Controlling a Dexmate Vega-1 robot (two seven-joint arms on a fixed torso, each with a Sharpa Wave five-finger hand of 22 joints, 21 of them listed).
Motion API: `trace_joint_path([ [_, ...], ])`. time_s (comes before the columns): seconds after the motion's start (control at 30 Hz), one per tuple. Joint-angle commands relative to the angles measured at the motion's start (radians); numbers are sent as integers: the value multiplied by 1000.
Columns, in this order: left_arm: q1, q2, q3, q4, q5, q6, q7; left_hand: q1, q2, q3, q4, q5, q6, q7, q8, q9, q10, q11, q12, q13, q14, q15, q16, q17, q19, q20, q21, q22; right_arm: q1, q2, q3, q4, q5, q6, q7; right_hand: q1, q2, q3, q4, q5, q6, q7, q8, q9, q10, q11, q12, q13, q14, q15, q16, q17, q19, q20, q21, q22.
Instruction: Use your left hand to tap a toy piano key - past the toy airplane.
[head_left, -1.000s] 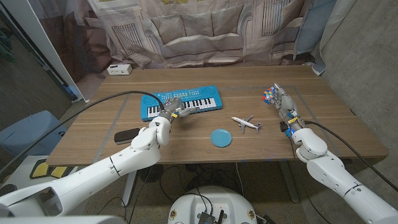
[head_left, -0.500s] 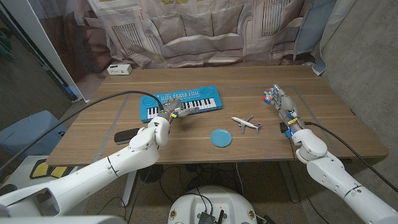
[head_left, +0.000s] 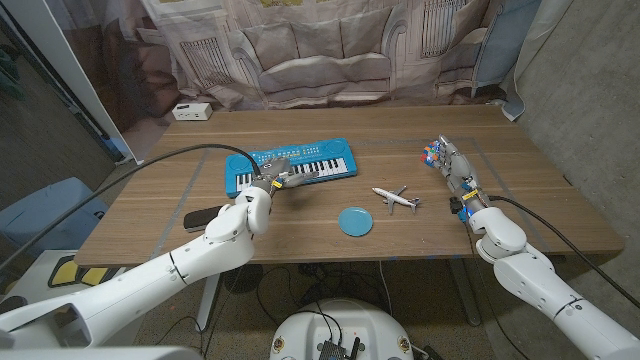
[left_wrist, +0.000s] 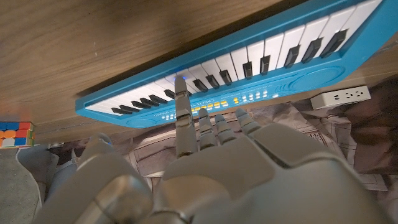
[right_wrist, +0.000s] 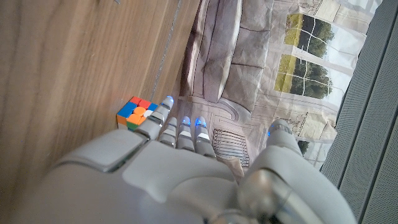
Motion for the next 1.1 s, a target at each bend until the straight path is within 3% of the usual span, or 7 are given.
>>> trace_joint_path([
  [0.03,8,11,-12,-28,12,3,12,-1,9,0,-1,0,1,-8,-5,2,11,0,9,1,8,3,7,3,0,-2,5,3,-10,-6,5,-14,-2,-7,-6,1,6,-6,-2,-3,9,-4,0,5,7,1,-2,6,7,2,0,5,6,-3,-5,1],
  [0.73,27,23,-33,-74,43,20,27,1,10,-2,-3,-1,-8,-16,-8,2,17,-3,8,1,18,3,6,3,13,17,7,3,-7,3,4,-6,-6,7,-5,2,7,-7,-2,-3,10,-3,0,5,9,2,-3,6,9,5,-1,6,10,-2,-12,1],
  [0.87,35,22,-42,-78,40,19,30,2,10,-2,-5,-2,-33,-27,-15,3,22,-4,8,1,20,3,5,3,15,23,6,3,-8,4,3,-2,-11,16,-2,2,8,-7,-2,-3,10,-1,0,5,8,3,-4,6,8,3,-1,5,12,-3,-13,1],
  [0.97,47,17,-53,-78,32,14,49,4,11,-5,-7,-4,-121,-57,-31,4,26,1,7,2,23,6,3,3,17,44,3,3,-10,3,4,-5,-11,14,-5,3,8,-7,-2,-3,9,-2,-1,5,6,1,-4,6,8,3,-1,5,13,-3,-13,1],
  [1.1,58,16,-63,-79,23,9,61,7,12,-6,-11,-5,-210,-86,-35,5,37,2,8,3,29,12,2,3,20,51,2,3,-10,5,4,-6,-8,13,-3,5,9,-6,-3,-3,9,-1,-1,5,6,2,-5,6,9,2,-2,5,14,-4,-14,1],
])
